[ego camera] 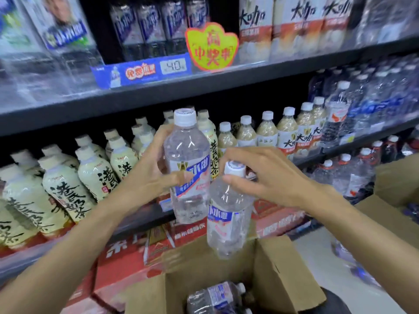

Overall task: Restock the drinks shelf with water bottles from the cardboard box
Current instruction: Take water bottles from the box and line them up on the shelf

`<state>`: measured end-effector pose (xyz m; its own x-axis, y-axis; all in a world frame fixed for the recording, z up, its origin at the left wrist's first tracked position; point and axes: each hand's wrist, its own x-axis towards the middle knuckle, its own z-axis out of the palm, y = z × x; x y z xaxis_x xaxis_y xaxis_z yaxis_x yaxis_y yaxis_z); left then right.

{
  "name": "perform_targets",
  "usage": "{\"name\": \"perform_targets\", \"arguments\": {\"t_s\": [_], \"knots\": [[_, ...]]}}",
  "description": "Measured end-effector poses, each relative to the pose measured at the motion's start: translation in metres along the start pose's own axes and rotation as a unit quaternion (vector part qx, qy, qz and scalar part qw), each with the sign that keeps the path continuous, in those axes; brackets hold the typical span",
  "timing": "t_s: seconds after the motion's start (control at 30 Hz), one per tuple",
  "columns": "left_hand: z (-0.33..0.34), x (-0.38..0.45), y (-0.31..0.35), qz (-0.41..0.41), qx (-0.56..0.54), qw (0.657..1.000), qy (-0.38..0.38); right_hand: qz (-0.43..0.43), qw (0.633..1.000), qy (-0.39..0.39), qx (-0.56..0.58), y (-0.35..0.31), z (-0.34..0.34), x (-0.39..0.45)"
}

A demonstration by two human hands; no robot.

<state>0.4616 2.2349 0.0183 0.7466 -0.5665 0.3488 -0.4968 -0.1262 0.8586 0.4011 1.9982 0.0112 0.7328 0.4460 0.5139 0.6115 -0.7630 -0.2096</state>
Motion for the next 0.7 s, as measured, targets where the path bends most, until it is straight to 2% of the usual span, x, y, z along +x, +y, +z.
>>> {"name": "perform_targets", "arguments": {"t_s": [0.1, 0.23, 0.43, 0.57, 0.7], "knots": [[-0.013, 0.016, 0.026, 0.03, -0.002, 0.999, 0.019, -0.012, 0.999, 0.038, 0.029, 0.001, -0.028, 0.023], [-0.028, 0.038, 0.06, 0.075, 0.004, 0.995, 0.06, -0.028, 0.997, 0.072, 0.006, 0.002, -0.068, 0.053], [-0.049, 0.069, 0.12, 0.167, 0.056, 0.977, 0.119, -0.064, 0.997, 0.035, 0.026, 0.001, -0.138, 0.091], [-0.07, 0.092, 0.155, 0.225, 0.083, 0.959, 0.153, -0.116, 0.988, 0.103, 0.001, 0.012, -0.178, 0.121], [-0.086, 0.114, 0.185, 0.257, 0.108, 0.946, 0.164, -0.118, 0.978, 0.168, -0.029, 0.013, -0.217, 0.142]]}}
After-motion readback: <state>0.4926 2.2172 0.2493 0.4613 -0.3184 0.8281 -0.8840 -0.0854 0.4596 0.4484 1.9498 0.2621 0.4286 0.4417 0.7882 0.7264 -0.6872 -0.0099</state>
